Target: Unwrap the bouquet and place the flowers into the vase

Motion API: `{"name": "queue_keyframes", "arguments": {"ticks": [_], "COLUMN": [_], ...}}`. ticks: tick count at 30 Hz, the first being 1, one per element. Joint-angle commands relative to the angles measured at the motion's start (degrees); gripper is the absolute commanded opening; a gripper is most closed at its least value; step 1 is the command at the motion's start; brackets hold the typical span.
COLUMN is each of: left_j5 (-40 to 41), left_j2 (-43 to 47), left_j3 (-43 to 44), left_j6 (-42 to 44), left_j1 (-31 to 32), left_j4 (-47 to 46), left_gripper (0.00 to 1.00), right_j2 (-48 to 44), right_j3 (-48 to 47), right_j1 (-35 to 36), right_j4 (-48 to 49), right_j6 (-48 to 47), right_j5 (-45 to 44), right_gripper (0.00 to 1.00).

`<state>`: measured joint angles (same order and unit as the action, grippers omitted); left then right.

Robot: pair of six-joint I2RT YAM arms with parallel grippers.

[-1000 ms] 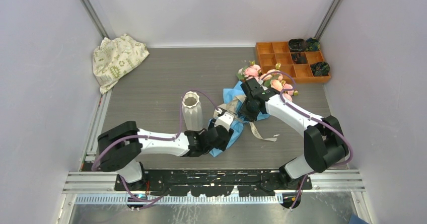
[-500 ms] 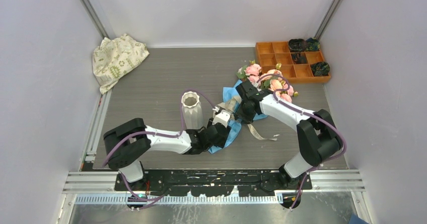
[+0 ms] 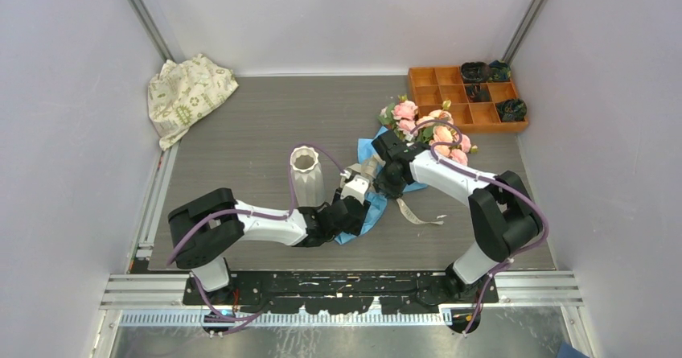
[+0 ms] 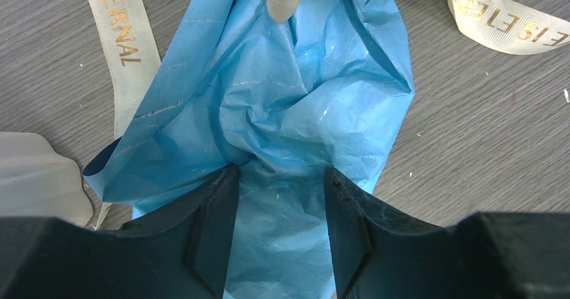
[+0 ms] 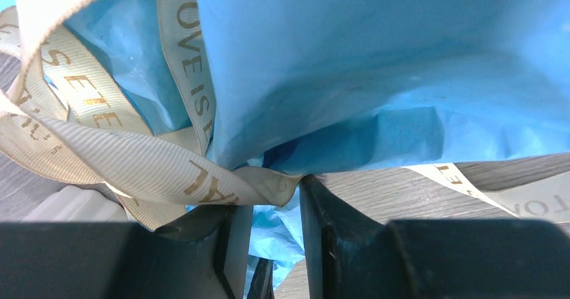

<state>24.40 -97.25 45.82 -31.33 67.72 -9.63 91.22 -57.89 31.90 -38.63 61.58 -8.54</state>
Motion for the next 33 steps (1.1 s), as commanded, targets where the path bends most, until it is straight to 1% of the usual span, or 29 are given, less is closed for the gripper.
{"name": "queue_keyframes", "arguments": {"ticks": [1, 3, 4, 8, 13, 17, 26, 33], "left_j5": [-3.12, -3.16, -3.06, -3.0, -3.12, -3.22, -3.9, -4.36], "left_j2": [-1.86, -1.67, -1.58, -1.32, -1.4, -1.63, -2.89, -4.3], "left_j3": [0.06, -0.07, -0.16, -0.36, -0.31, -0.25, 0.59, 1.83], "left_j6": [-1.61, -1.63, -1.63, -1.71, -1.66, -1.7, -1.75, -1.72], "left_j1": [-0.15, -0.18, -0.19, -0.14, -0.31, -0.35, -0.65, -0.65], "left_j4": [-0.55, -0.57, -0.57, -0.57, -0.57, -0.5, -0.4, 0.4], "left_gripper": [0.5, 0.5, 0.5, 0.5, 0.5, 0.5, 0.5, 0.5], "right_j2": [-1.94, -0.96, -0.33, 1.83, 2.93, 1.61, -10.61, -15.86], "right_j3": [-2.03, -2.67, -2.98, -4.25, -5.16, -5.51, -11.01, -13.5], "right_j1": [0.27, 0.23, 0.2, 0.26, 0.26, 0.25, 0.2, 0.18], "right_j4": [-1.15, -1.08, -1.0, -1.01, -1.04, -2.22, -9.54, -12.41], "right_j6": [2.19, 2.12, 2.16, 1.92, 1.97, 2.29, 0.29, -0.83], "right_j5": [-4.68, -4.95, -4.99, -5.64, -6.27, -8.01, -12.45, -13.34], "right_gripper": [0.36, 0.33, 0.3, 0.09, 0.01, 0.01, 0.01, 0.01]}}
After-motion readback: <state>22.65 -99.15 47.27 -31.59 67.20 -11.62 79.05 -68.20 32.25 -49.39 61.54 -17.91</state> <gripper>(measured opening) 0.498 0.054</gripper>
